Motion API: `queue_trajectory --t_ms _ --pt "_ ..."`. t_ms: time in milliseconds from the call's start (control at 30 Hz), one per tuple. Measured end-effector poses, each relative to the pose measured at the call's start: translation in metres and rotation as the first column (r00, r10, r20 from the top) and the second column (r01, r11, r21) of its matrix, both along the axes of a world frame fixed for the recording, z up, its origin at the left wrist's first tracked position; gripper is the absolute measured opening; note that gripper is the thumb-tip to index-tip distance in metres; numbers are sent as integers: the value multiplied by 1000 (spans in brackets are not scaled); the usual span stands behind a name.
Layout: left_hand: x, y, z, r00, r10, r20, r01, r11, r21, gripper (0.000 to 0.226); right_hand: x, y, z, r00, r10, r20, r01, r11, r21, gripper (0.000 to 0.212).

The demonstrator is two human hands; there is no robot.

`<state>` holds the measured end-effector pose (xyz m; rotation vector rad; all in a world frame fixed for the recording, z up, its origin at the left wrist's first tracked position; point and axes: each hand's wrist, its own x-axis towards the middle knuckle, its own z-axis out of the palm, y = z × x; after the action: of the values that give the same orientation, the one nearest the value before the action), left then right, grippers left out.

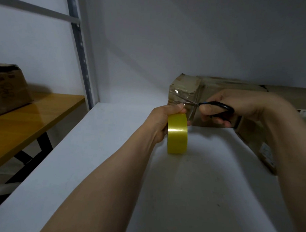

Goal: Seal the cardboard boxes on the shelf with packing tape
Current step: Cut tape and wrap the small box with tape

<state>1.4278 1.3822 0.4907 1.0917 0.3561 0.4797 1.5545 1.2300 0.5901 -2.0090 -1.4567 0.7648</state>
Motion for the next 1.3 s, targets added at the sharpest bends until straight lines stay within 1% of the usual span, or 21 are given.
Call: queue_trajectory --t_ms 67,133,167,233,267,300,333,433,467,500,600,633,700,767,867,967,1000,1100,1133,1200,1300 --pt "0 0 0 1000 4 3 -4 1000 -4 19 2 -1 2 1000 22 21 -22 1000 -22 74" --pt "-1 -1 0 1000 19 9 -19 999 -25 22 4 -6 0 999 25 29 -24 998 -51 65" --pt "-1 0 0 999 30 14 -29 999 -43 24 6 -10 -3 999 26 31 -24 998 -64 67" --pt "0 1 0 999 42 22 -40 997 -71 29 10 -17 -11 999 13 45 -9 997 -77 84" --pt "0 1 0 999 42 23 -40 997 -71 29 12 -20 -13 998 2 64 3 997 -72 90" --pt "0 2 0 999 40 22 -39 997 -60 27 14 -21 -14 997 -1 76 6 998 -60 89" --pt "1 1 0 999 39 19 -39 998 -45 24 16 -22 -13 997 1 81 3 999 -43 83" --pt "2 -2 0 999 38 13 -37 999 -12 21 18 -25 -8 998 23 65 -23 1000 -8 47" --pt "2 -2 0 999 38 13 -38 999 -6 21 17 -25 -6 998 30 59 -30 999 -17 40" --pt "1 -2 0 999 41 12 -41 999 -2 20 16 -26 -4 998 32 60 -30 999 -28 40" --pt "1 -1 0 998 53 18 -53 999 -9 17 16 -29 0 998 33 54 -31 998 -48 63" --pt "2 -1 0 998 56 19 -55 998 -13 17 17 -31 0 998 36 60 -33 998 -51 67" --pt "3 -1 0 998 60 18 -59 998 -15 17 17 -33 1 996 31 88 -27 999 -42 66" --pt "3 -1 -1 998 60 11 -60 998 -3 17 17 -35 2 993 5 117 -2 1000 -27 59" --pt "4 -1 -1 998 61 12 -61 998 -1 17 13 -35 1 992 -18 128 25 999 -48 55" --pt "4 -1 -1 998 56 13 -56 998 -5 16 11 -35 0 996 -3 94 9 998 -59 73" --pt "4 -1 -1 999 53 12 -53 999 -2 16 12 -36 0 997 -11 80 17 997 -69 76" --pt "4 0 -1 999 52 11 -52 999 7 19 11 -38 1 997 -28 78 37 993 -115 64" --pt "4 0 -2 999 53 12 -53 999 4 20 11 -39 1 997 -32 69 39 993 -112 67" --pt "3 1 -1 999 49 13 -49 999 0 21 12 -42 1 998 -40 53 45 994 -99 79" --pt "2 1 0 999 35 11 -35 999 -1 18 13 -48 0 997 -72 37 77 987 -140 83"
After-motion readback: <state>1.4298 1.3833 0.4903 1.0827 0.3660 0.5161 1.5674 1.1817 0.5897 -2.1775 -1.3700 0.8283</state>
